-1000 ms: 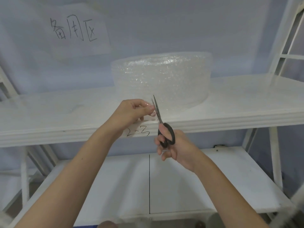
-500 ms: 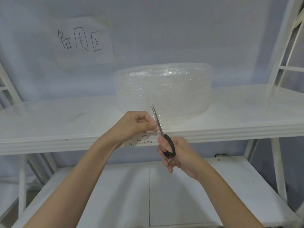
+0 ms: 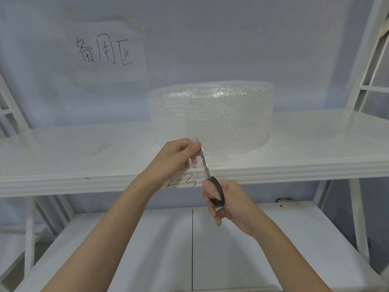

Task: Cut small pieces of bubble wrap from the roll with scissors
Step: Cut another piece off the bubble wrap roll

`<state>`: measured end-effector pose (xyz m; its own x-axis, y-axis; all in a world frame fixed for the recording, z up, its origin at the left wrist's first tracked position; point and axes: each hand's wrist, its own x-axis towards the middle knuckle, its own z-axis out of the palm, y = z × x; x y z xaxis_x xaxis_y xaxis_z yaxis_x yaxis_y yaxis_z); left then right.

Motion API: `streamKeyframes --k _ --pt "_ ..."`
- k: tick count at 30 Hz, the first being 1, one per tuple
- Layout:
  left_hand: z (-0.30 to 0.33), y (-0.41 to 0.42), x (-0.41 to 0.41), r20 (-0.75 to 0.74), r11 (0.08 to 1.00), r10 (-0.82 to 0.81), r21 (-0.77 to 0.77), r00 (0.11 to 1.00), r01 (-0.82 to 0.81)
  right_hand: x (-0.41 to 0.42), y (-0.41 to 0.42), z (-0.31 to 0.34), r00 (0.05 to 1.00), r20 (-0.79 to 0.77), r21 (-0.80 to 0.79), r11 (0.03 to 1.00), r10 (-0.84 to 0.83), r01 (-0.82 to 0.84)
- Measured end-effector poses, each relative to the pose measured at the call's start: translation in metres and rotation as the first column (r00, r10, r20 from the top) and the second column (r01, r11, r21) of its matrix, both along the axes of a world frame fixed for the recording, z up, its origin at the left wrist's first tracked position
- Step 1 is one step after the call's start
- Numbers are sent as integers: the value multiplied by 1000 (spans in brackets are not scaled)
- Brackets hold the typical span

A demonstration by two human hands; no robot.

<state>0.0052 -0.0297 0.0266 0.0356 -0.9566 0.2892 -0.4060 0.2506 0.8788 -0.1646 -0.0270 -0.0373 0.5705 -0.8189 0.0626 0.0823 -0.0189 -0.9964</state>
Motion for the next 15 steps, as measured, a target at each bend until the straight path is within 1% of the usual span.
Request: streamKeyframes --k 2,6,11,15 --pt "-2 -2 -1 -23 1000 -15 -2 1000 15 0 0 2 1000 3 5 1000 6 -6" --pt "-4 -2 0 -65 1000 19 -19 998 -20 0 1 4 1000 4 0 1000 25 -25" --pt "-5 -2 0 -71 997 42 -62 997 -46 0 1 3 1000 -16 -5 1000 13 -13" --pt "-6 -3 0 -93 997 29 -68 995 -35 -1 4 1 999 -19 -4 999 41 -41"
